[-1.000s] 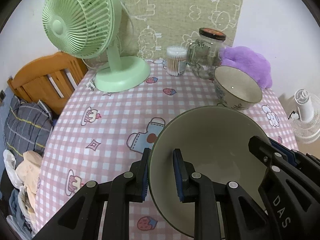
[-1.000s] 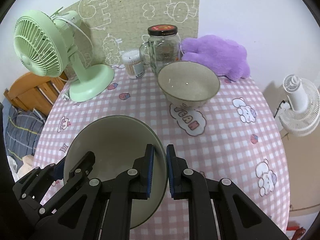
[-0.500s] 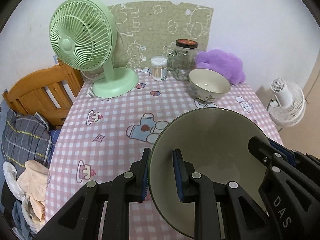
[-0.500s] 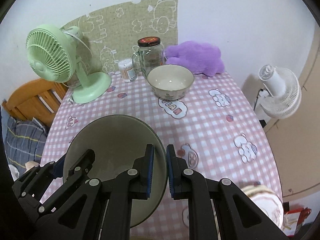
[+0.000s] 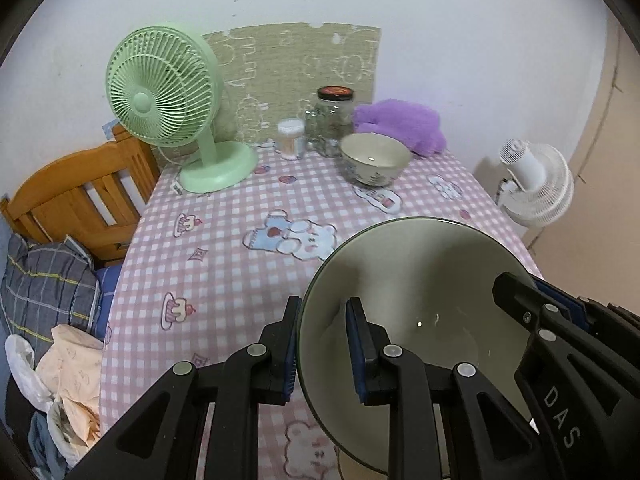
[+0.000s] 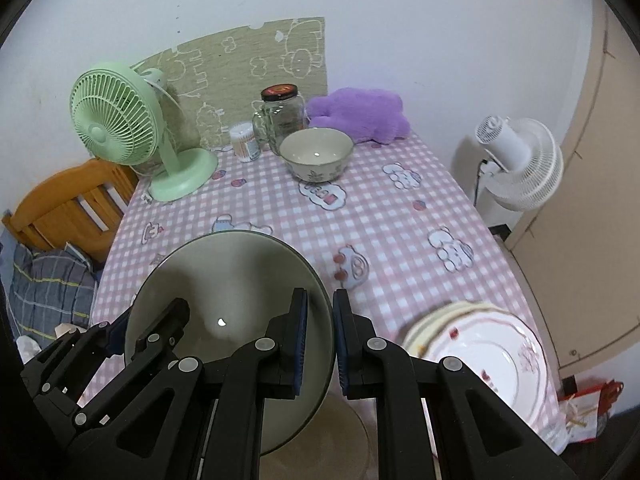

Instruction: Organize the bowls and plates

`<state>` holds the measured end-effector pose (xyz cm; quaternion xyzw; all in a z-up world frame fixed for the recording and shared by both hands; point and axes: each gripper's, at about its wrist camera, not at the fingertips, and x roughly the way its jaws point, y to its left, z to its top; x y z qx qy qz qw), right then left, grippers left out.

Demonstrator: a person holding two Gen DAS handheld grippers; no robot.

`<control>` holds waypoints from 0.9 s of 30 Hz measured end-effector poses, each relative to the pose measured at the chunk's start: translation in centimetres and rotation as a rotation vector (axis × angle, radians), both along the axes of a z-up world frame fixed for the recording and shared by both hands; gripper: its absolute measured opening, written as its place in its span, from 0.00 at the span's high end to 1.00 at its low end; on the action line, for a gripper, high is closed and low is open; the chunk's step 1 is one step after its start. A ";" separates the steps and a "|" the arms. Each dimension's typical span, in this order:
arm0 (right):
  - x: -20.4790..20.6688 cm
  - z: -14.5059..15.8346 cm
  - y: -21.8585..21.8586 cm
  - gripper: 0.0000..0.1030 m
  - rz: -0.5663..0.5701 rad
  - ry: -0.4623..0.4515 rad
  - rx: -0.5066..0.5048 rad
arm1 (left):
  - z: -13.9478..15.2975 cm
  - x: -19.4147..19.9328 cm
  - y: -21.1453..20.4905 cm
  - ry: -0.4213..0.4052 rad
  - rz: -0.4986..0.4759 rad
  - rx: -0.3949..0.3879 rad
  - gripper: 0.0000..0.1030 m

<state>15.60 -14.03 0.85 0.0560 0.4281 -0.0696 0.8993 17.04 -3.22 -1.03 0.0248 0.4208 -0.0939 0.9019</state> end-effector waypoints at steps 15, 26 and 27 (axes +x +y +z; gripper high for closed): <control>-7.4 -2.7 -1.1 0.84 -0.060 0.041 0.011 | -2.7 -5.6 -1.3 0.028 -0.082 0.018 0.81; -8.8 -5.3 -1.2 0.84 -0.060 0.090 0.021 | -5.5 -6.7 -1.4 0.069 -0.099 0.037 0.81; -8.8 -5.5 -1.2 0.84 -0.060 0.096 0.019 | -5.7 -6.7 -1.4 0.073 -0.100 0.040 0.81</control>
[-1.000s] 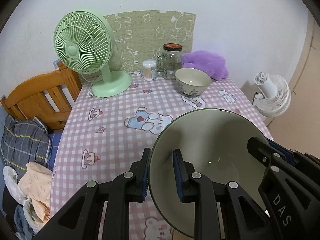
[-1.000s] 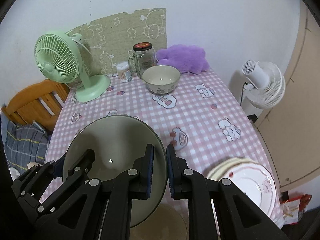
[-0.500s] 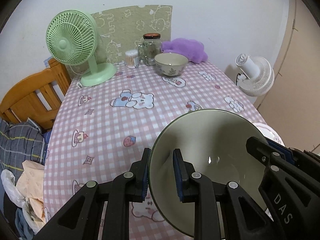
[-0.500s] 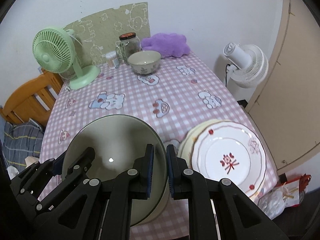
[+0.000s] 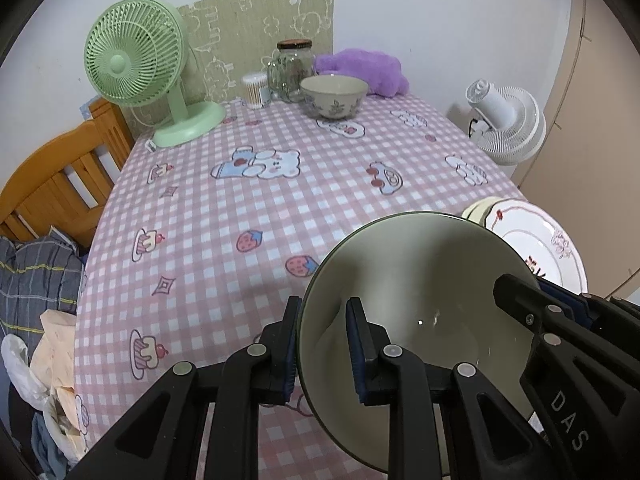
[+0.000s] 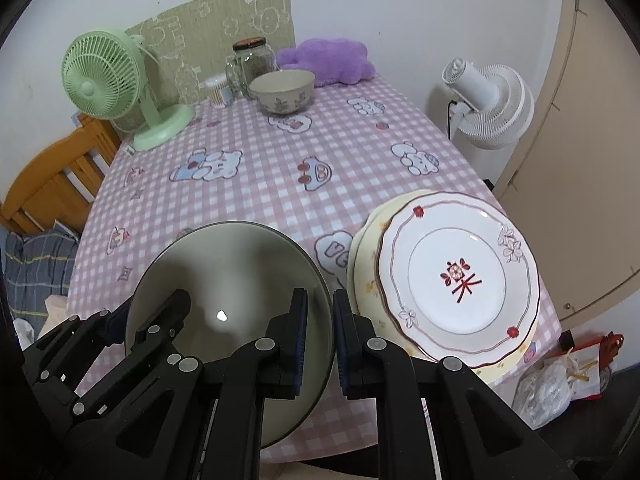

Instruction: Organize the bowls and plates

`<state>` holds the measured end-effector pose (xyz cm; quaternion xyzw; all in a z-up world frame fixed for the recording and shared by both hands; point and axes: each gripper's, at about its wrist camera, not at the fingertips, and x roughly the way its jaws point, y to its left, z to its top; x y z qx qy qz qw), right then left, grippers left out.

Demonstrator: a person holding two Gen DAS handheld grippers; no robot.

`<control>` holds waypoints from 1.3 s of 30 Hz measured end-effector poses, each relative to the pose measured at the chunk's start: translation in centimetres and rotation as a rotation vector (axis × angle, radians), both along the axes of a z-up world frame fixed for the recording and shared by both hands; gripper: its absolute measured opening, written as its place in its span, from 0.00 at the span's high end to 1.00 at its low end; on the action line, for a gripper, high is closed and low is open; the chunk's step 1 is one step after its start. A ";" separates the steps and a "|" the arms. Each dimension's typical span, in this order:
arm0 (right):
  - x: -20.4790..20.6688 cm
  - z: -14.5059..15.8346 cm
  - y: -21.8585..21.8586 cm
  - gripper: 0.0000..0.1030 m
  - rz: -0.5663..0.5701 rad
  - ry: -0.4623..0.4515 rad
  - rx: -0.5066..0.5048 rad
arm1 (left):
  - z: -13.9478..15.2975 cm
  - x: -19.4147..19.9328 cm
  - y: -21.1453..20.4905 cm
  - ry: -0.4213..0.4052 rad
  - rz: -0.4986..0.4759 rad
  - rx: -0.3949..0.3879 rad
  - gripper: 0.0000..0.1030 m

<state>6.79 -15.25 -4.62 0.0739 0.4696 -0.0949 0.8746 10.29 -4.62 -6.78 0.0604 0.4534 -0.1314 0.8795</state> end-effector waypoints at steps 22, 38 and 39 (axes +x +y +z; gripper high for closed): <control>0.9 -3.0 0.8 0.84 0.008 0.038 -0.023 | -3.0 1.0 0.2 0.033 0.003 0.028 0.81; 1.0 -1.1 1.3 0.29 0.025 0.008 -0.015 | -0.4 0.5 1.3 0.043 -0.045 -0.069 0.19; 1.0 -0.8 1.4 0.29 0.030 0.001 -0.015 | 0.0 0.4 1.4 0.037 -0.043 -0.075 0.18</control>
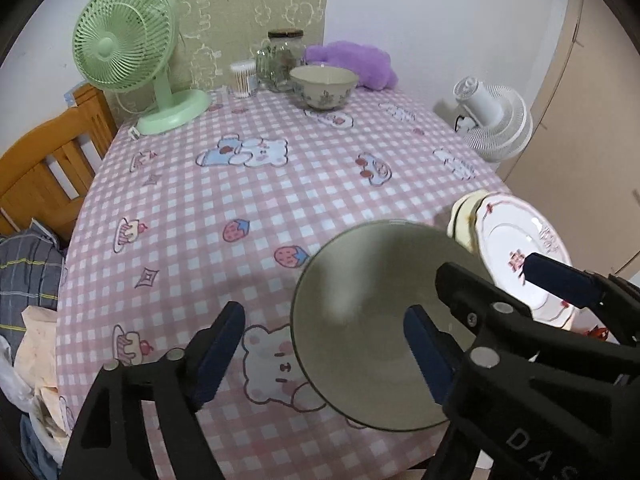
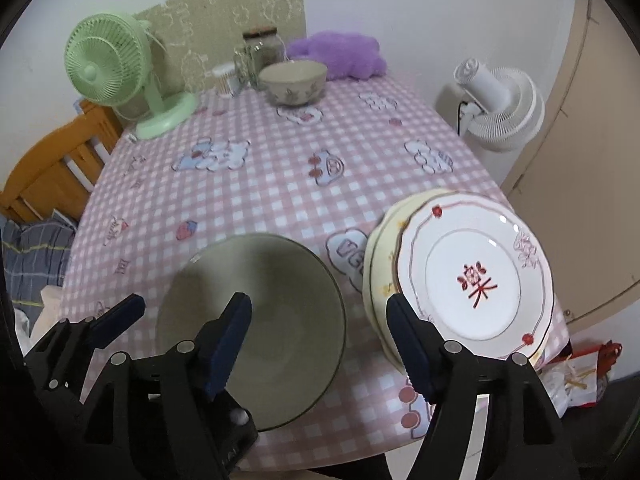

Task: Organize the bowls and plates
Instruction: 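Lower the cream bowl beside the plate stack and open both grippers, then move both grippers to the patterned cream bowl by the glass jar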

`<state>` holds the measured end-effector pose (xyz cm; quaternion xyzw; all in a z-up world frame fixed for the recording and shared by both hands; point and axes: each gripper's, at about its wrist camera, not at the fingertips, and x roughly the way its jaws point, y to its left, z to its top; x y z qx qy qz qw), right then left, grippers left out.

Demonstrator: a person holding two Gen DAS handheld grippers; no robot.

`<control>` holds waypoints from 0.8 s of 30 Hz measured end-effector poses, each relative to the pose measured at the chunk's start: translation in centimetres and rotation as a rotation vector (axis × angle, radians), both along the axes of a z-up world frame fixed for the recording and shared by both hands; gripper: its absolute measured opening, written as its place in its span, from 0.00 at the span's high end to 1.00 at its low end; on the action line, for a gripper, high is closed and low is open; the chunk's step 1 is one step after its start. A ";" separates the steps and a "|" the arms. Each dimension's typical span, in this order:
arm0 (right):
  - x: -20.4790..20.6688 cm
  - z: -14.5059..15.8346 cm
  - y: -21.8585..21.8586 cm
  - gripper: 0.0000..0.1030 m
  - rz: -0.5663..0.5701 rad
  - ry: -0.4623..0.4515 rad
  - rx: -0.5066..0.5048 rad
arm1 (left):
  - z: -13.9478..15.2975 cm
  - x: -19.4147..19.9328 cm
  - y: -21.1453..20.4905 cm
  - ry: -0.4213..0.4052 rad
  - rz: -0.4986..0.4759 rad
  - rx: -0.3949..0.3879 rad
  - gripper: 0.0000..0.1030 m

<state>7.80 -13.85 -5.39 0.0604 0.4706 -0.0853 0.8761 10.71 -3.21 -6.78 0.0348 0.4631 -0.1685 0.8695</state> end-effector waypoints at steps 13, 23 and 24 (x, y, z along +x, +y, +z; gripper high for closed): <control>0.7 4.6 0.7 0.29 0.069 -0.084 0.000 | 4.3 0.9 0.2 -0.053 0.053 -0.029 0.13; 5.0 6.2 -1.4 0.28 0.146 -0.120 -0.023 | 5.7 4.9 -2.0 -0.094 0.165 -0.027 0.13; 5.6 6.4 -1.8 0.28 0.155 -0.123 -0.023 | 5.8 5.2 -2.2 -0.094 0.175 -0.026 0.13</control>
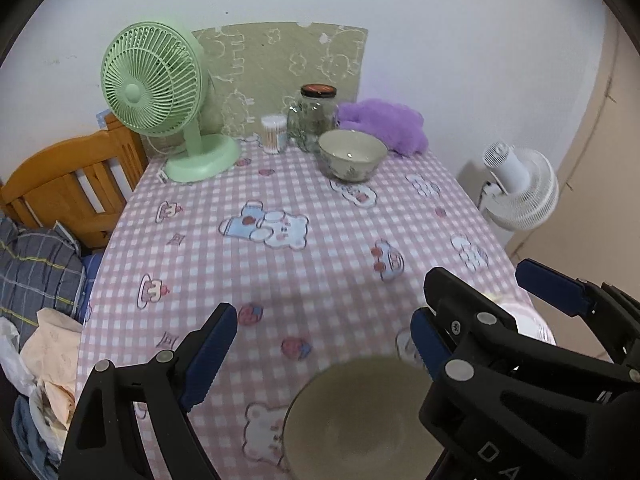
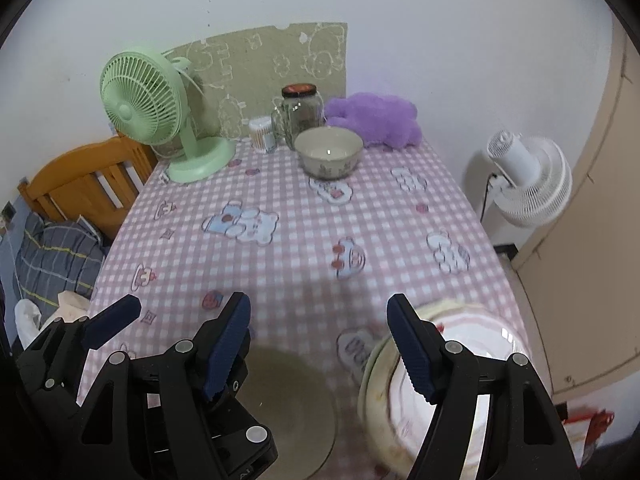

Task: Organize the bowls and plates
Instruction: 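Move both grippers to the patterned cream bowl by the glass jar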

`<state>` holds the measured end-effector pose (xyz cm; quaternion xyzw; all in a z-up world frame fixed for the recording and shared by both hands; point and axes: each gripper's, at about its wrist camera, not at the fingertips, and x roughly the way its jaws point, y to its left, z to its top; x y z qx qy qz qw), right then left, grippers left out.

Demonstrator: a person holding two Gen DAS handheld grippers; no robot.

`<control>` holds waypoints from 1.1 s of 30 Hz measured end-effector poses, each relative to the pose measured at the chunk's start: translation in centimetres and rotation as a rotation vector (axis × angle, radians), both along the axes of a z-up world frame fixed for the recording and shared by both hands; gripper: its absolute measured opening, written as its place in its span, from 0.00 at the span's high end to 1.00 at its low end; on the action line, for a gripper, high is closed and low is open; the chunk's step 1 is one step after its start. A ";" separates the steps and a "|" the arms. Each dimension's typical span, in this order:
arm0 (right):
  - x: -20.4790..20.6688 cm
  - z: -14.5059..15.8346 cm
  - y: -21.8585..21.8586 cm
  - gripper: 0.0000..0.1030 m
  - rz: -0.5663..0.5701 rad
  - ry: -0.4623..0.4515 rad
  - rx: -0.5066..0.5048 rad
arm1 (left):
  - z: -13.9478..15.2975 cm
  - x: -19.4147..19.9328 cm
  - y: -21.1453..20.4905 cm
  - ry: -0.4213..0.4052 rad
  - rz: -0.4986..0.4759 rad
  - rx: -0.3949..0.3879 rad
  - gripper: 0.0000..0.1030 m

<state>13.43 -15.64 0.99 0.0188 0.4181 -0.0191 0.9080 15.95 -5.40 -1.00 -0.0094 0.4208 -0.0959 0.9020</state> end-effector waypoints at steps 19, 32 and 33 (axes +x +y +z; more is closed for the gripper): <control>12.6 1.5 -5.7 0.25 0.174 -0.021 0.049 | 1.5 10.1 -5.8 -0.036 0.164 0.020 0.23; 20.8 1.2 -7.9 0.25 0.202 -0.050 0.094 | 1.5 17.7 -7.1 -0.077 0.227 0.073 0.30; 21.6 1.0 -7.9 0.25 0.197 -0.047 0.095 | 1.4 18.4 -7.0 -0.077 0.233 0.074 0.30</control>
